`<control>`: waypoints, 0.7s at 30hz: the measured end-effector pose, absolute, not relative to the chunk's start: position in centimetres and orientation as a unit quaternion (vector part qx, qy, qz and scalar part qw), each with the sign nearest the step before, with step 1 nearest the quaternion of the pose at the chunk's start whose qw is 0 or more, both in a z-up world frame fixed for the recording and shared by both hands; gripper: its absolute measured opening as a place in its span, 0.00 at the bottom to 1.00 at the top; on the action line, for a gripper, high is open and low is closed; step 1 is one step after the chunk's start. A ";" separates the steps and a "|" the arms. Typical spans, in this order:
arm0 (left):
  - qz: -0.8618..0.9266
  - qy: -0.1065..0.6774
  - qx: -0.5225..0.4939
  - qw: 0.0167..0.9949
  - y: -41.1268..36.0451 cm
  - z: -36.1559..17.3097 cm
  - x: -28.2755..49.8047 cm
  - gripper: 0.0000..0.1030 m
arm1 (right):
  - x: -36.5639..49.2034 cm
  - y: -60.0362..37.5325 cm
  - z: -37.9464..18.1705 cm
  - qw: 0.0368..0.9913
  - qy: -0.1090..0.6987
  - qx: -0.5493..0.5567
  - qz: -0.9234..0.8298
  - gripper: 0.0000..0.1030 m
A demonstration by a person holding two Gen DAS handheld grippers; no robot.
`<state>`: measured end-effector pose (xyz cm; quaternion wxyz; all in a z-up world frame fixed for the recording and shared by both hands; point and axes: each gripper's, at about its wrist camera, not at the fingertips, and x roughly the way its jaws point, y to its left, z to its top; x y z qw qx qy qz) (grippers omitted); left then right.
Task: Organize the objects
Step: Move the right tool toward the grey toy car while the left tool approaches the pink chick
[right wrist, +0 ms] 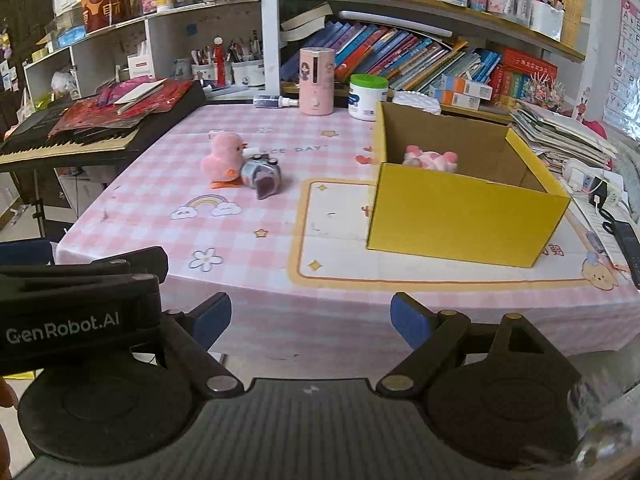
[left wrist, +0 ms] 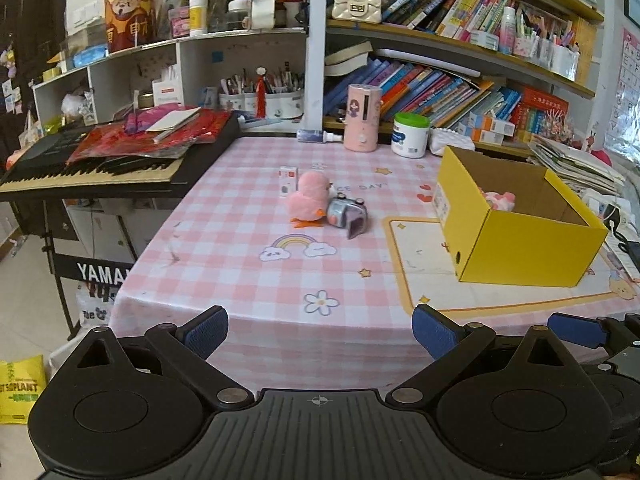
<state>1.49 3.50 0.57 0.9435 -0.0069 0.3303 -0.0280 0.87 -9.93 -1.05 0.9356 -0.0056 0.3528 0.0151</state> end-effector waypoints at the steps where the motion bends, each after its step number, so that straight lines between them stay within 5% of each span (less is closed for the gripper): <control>1: -0.027 0.330 -0.007 0.944 3.8 0.6 1.4 0.97 | 0.8 -9.6 -1.0 0.936 0.353 -0.006 0.016 0.84; 21: -0.015 0.333 -0.002 0.943 5.9 0.0 3.1 0.97 | 2.3 -6.7 -1.4 0.934 0.356 -0.011 0.032 0.81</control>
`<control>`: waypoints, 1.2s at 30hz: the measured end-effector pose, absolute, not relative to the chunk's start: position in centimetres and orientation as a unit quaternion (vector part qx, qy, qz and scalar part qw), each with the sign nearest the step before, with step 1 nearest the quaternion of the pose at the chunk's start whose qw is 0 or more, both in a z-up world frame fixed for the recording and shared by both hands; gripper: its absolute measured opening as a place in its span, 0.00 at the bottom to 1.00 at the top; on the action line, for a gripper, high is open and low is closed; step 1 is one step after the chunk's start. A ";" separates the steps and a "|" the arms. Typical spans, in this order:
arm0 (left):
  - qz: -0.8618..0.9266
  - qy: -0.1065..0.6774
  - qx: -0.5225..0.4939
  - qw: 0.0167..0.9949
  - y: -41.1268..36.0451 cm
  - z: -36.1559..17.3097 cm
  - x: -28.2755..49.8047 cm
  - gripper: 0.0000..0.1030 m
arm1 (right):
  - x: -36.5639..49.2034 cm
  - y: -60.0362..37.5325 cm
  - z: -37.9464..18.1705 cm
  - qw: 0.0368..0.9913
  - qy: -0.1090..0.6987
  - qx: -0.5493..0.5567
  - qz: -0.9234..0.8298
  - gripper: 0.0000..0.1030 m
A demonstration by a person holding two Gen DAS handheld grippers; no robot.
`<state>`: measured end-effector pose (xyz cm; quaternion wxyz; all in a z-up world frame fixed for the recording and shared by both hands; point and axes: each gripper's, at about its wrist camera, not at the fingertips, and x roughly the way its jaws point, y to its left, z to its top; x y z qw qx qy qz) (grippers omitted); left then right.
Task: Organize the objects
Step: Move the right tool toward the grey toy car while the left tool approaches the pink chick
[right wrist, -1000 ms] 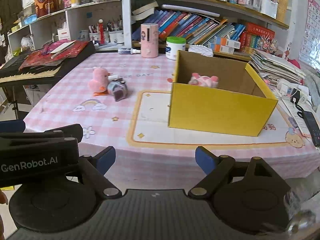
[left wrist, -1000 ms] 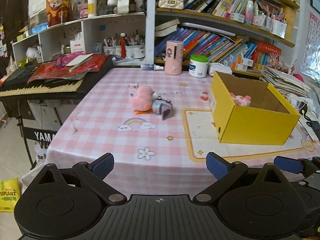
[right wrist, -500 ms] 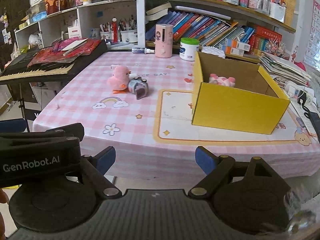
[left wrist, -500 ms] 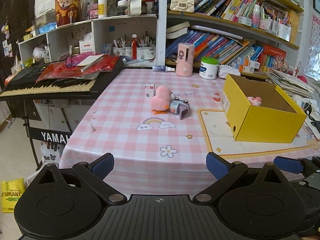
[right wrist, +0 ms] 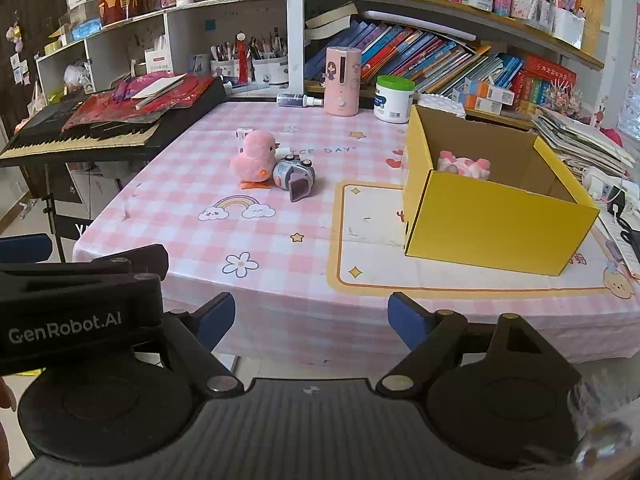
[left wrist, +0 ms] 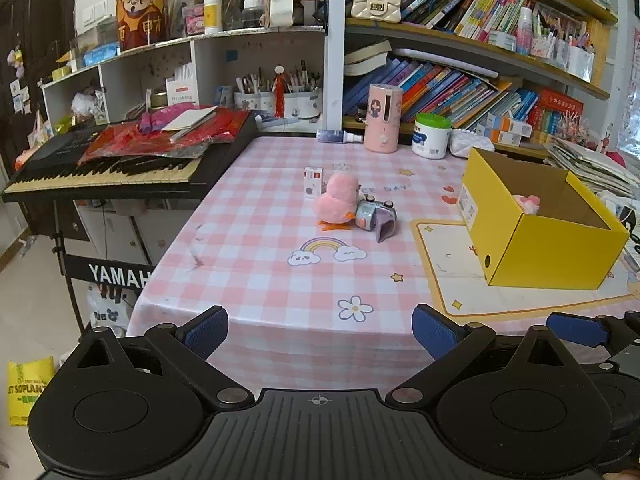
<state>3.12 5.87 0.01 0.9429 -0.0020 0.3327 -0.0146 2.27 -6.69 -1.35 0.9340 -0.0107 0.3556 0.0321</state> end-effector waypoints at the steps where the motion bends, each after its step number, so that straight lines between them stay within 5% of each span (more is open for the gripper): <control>1: -0.014 0.335 -0.002 0.942 5.8 -0.1 3.4 0.97 | 2.6 -6.8 -1.5 0.933 0.357 -0.010 0.033 0.81; 36: 0.040 0.372 -0.023 0.927 4.8 -2.3 22.6 0.94 | 25.0 -7.8 -5.9 0.908 0.400 -0.023 0.122 0.68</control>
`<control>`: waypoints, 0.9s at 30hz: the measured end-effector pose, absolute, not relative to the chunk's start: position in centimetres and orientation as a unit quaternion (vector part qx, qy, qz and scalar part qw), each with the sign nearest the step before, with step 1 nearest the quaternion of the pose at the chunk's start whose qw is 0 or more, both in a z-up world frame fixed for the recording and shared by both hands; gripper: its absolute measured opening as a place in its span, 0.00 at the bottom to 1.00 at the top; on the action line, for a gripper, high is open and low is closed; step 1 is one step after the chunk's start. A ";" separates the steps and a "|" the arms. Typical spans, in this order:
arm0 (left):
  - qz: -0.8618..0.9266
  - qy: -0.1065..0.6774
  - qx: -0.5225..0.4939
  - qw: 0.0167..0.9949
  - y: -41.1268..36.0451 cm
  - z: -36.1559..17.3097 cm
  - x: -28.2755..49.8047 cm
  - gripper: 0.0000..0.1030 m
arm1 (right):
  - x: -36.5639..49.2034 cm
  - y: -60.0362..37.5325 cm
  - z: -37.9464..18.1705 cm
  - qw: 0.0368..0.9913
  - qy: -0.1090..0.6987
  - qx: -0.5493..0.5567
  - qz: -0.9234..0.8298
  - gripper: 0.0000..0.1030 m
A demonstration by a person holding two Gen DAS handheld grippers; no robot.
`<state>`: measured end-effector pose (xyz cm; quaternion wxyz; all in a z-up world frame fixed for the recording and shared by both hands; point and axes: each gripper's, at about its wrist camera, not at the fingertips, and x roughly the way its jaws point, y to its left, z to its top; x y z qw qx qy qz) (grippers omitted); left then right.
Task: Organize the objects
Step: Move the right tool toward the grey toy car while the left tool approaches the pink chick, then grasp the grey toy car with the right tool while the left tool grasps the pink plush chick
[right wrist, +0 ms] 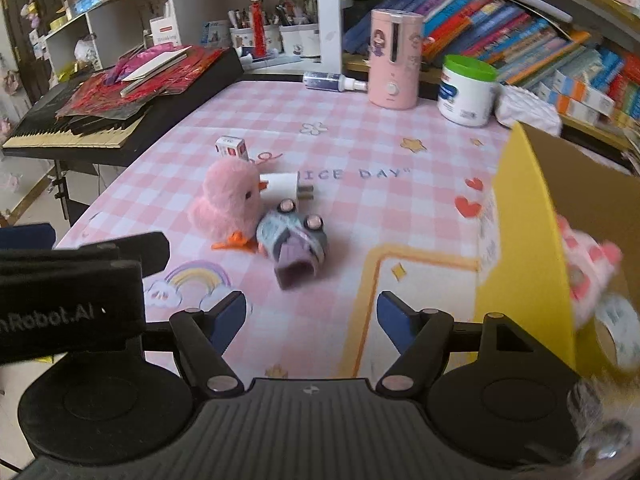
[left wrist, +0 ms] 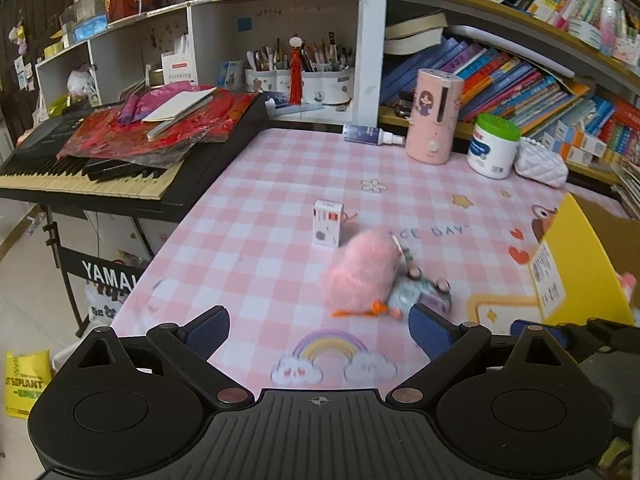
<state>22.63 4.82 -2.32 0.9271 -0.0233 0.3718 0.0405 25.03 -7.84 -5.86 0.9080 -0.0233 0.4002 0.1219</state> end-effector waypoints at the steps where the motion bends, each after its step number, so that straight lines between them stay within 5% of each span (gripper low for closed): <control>1: 0.043 0.373 -0.026 0.926 5.0 -2.3 23.3 0.94 | 25.8 -7.6 -6.1 0.908 0.398 -0.031 0.127 0.67; 13: 0.072 0.395 -0.041 0.915 6.7 -3.0 26.5 0.94 | 31.7 -5.6 -10.2 0.894 0.413 -0.080 0.157 0.60; 20: 0.043 0.405 -0.048 0.912 6.1 -3.3 27.8 0.94 | 32.8 -4.9 -10.9 0.891 0.409 -0.088 0.173 0.49; 21: 0.036 0.406 -0.050 0.912 5.9 -3.3 28.1 0.94 | 32.7 -4.9 -10.9 0.891 0.410 -0.088 0.175 0.41; 27: 0.005 0.416 -0.046 0.908 4.1 -4.6 30.5 0.94 | 31.9 -7.4 -9.8 0.878 0.442 -0.058 0.175 0.41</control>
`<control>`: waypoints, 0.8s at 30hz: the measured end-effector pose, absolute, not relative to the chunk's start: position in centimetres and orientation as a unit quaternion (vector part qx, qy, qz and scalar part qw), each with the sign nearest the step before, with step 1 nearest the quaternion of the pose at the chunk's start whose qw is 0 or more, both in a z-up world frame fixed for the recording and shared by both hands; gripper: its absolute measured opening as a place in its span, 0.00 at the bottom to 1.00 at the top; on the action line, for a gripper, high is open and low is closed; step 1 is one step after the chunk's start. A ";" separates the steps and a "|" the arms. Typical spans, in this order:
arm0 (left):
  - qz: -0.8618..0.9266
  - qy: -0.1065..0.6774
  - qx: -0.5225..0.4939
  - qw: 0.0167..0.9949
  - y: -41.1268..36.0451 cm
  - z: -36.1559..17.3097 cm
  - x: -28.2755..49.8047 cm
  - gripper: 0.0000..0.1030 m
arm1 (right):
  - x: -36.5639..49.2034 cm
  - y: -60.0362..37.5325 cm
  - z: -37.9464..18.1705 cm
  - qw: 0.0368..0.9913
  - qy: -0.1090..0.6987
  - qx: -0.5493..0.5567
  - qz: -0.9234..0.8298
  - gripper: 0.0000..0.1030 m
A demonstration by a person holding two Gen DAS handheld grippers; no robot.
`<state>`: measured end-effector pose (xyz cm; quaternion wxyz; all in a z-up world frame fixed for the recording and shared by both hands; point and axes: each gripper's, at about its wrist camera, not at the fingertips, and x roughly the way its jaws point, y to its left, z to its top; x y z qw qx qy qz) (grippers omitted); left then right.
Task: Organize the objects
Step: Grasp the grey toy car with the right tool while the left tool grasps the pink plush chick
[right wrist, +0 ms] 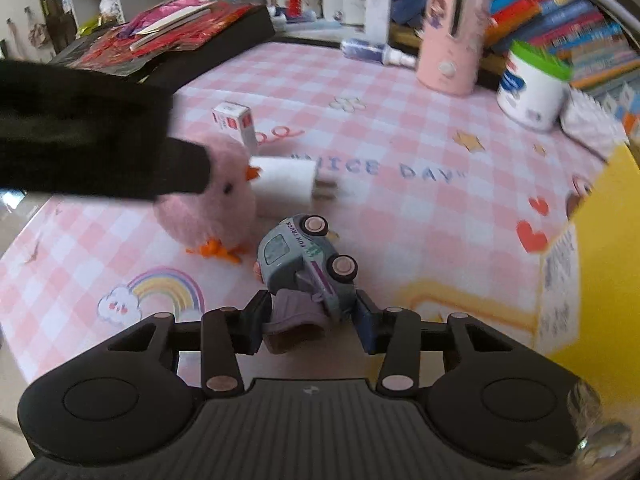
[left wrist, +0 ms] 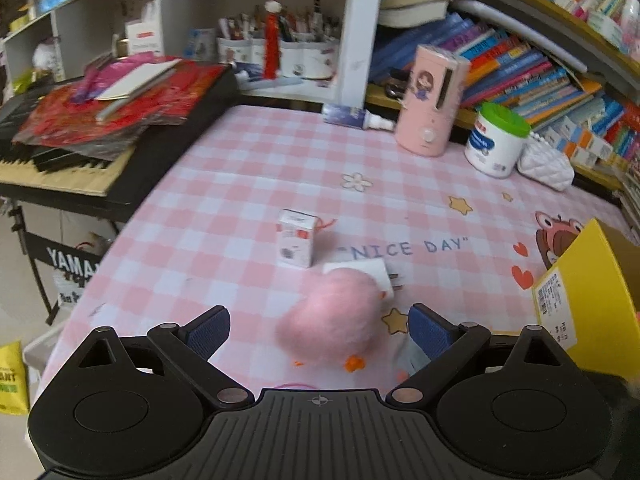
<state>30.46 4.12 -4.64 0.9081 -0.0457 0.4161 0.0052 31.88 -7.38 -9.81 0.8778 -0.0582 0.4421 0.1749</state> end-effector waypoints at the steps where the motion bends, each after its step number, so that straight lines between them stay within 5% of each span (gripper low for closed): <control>1: 0.005 0.420 -0.041 0.907 3.8 -5.0 31.0 0.94 | 31.6 -7.8 -9.7 0.875 0.447 -0.054 0.175 0.41; 7: 0.015 0.445 -0.006 0.896 2.2 -8.0 33.3 0.78 | 30.5 -9.4 -8.9 0.876 0.449 -0.054 0.168 0.41; 10: 0.023 0.453 0.012 0.891 2.1 -9.2 33.7 0.59 | 30.0 -9.9 -8.7 0.876 0.451 -0.050 0.162 0.41; 24: -0.011 0.376 -0.021 0.926 4.1 -1.6 24.5 0.59 | 26.5 -9.8 -5.9 0.887 0.435 -0.018 0.152 0.41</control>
